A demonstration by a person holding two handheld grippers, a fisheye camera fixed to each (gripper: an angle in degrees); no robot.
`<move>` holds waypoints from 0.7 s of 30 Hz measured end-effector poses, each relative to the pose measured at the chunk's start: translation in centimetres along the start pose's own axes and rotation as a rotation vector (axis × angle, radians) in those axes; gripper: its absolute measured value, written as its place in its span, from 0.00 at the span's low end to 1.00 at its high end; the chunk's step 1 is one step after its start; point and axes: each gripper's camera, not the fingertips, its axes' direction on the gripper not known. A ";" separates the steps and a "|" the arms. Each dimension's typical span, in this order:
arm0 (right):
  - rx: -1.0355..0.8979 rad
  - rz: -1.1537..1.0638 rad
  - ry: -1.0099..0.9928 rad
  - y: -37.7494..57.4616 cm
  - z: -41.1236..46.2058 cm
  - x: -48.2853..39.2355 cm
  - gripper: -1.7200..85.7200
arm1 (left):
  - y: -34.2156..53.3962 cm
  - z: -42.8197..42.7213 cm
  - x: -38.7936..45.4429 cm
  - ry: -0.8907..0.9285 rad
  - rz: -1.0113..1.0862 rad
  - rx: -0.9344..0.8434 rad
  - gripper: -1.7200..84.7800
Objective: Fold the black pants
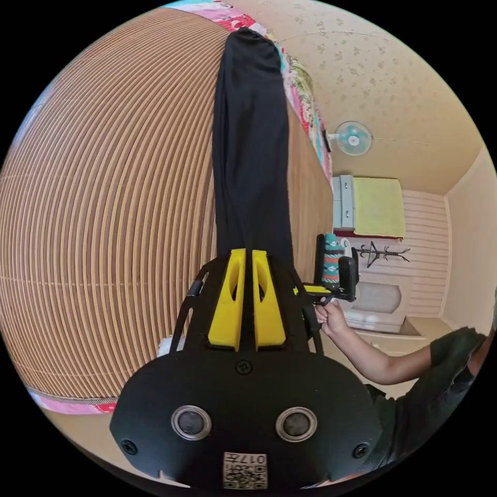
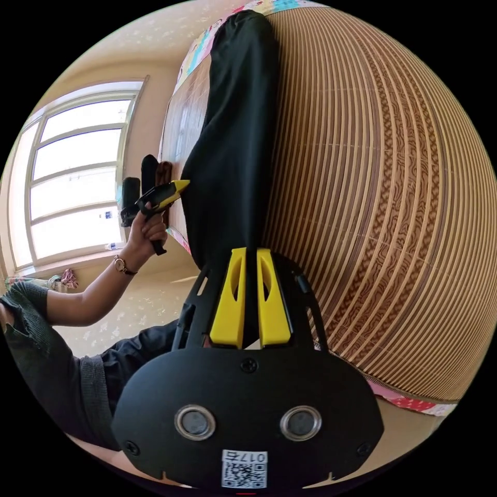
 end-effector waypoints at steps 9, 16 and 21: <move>0.066 0.052 -0.172 0.0 -2.4 4.3 0.16 | 6.5 -1.6 -4.4 0.063 -0.185 0.108 0.14; 0.002 0.021 -0.398 -5.9 -1.5 8.1 0.14 | 3.7 2.7 -4.3 0.103 -0.054 -0.050 0.15; -0.041 0.027 -0.585 -6.5 0.0 8.4 0.07 | 3.8 5.5 -3.3 0.000 -0.016 -0.262 0.08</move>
